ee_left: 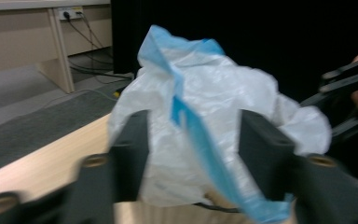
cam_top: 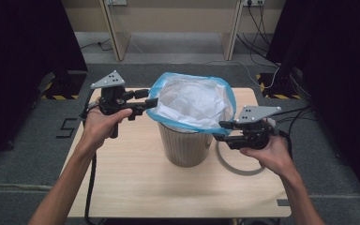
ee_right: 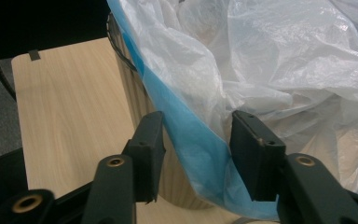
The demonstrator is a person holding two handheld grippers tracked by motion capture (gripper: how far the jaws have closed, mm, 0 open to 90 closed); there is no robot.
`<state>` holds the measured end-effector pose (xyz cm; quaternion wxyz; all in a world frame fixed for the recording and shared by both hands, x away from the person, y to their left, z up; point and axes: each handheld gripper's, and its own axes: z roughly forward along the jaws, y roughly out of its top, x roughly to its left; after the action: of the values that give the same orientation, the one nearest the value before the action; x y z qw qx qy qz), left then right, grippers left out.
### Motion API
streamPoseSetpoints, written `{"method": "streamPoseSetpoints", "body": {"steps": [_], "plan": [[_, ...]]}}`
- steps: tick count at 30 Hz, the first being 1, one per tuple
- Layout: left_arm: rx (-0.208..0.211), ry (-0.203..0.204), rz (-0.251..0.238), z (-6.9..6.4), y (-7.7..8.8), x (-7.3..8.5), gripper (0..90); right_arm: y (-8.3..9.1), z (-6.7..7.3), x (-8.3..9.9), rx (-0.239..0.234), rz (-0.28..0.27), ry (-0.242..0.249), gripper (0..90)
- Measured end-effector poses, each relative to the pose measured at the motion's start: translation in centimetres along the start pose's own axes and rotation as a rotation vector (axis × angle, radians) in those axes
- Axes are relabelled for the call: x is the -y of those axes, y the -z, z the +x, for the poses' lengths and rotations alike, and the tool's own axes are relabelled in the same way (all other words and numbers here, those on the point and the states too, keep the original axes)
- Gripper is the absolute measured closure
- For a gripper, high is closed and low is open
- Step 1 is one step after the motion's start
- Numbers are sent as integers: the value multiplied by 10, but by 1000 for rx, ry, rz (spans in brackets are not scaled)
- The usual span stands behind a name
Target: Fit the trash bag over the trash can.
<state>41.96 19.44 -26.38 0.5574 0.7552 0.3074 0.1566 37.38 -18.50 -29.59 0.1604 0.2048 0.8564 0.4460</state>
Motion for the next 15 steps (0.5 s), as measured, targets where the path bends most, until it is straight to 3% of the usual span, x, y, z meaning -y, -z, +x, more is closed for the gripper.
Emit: {"method": "streamPoseSetpoints", "body": {"steps": [2, 4, 9, 15], "plan": [[-11, -17, 8, 4, -2, 4, 759, -1, 0, 2, -8, 5, 1, 660], [-22, -32, 19, 6, -4, 8, 844, -2, 0, 4, -14, 15, 16, 737], [-23, -24, 41, 15, -4, 22, 893, -6, 6, 8, -35, 20, 43, 855], [-12, -37, 84, 16, -2, 41, 896, -14, 21, 13, -59, 48, 92, 886]]}}
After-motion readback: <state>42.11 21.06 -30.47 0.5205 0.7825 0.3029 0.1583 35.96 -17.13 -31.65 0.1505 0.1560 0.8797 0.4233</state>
